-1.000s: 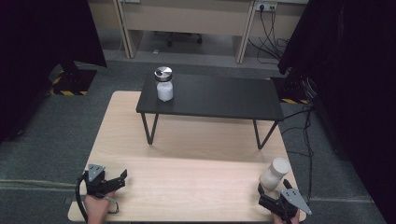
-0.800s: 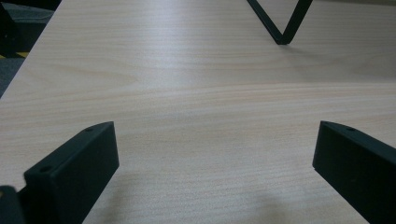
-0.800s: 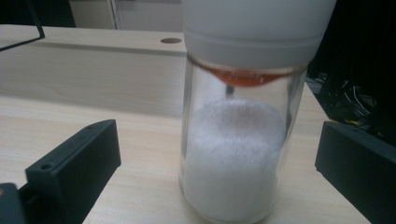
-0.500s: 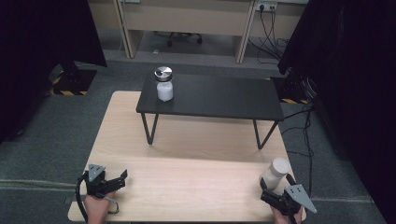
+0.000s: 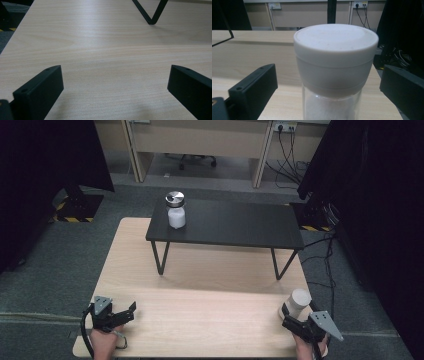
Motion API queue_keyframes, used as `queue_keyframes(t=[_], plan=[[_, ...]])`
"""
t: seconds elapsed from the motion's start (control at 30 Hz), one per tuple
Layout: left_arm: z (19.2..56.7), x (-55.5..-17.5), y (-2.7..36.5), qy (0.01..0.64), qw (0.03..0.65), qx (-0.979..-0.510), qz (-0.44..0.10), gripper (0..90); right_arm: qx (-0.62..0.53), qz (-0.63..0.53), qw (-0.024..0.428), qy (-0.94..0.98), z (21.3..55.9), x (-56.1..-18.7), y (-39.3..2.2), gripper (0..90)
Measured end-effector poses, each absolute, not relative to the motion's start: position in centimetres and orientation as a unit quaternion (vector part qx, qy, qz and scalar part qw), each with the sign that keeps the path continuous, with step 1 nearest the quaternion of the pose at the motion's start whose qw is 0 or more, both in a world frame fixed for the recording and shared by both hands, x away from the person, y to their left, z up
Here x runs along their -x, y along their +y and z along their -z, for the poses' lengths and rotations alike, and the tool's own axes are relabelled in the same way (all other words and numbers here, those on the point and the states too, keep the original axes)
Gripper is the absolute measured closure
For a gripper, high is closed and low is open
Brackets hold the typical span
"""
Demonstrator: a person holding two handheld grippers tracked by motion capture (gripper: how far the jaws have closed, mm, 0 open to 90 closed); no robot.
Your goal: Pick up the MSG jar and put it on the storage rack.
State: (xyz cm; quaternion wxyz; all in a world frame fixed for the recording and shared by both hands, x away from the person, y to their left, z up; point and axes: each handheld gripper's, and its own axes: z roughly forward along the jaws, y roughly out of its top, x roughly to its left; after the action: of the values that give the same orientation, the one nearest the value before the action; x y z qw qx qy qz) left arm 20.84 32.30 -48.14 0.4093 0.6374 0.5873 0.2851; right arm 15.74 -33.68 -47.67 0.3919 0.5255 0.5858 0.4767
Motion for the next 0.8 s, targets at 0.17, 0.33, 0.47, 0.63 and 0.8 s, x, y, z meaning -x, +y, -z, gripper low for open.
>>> queue_keyframes(t=[0.17, 0.33, 0.47, 0.63, 0.8], plan=[[48.14, -20.82, 32.24, 0.586, 0.409, -0.639, -0.286, 0.0, -0.525, -0.479, 0.391, 0.584, 47.48, -15.96, -33.84, 5.7], [48.12, -20.85, 32.23, 0.586, 0.408, -0.639, -0.286, 0.0, -0.527, -0.483, 0.39, 0.58, 47.37, -16.11, -34.07, 10.3], [48.12, -20.87, 32.22, 0.585, 0.408, -0.64, -0.285, 0.0, -0.524, -0.48, 0.393, 0.584, 47.26, -16.23, -34.05, 12.4], [48.13, -20.87, 32.24, 0.585, 0.409, -0.64, -0.285, 0.0, -0.523, -0.483, 0.394, 0.581, 47.28, -16.28, -34.03, 16.0], [48.12, -20.88, 32.2, 0.585, 0.408, -0.641, -0.286, 0.0, -0.523, -0.483, 0.395, 0.581, 47.24, -16.32, -34.05, 22.5]])
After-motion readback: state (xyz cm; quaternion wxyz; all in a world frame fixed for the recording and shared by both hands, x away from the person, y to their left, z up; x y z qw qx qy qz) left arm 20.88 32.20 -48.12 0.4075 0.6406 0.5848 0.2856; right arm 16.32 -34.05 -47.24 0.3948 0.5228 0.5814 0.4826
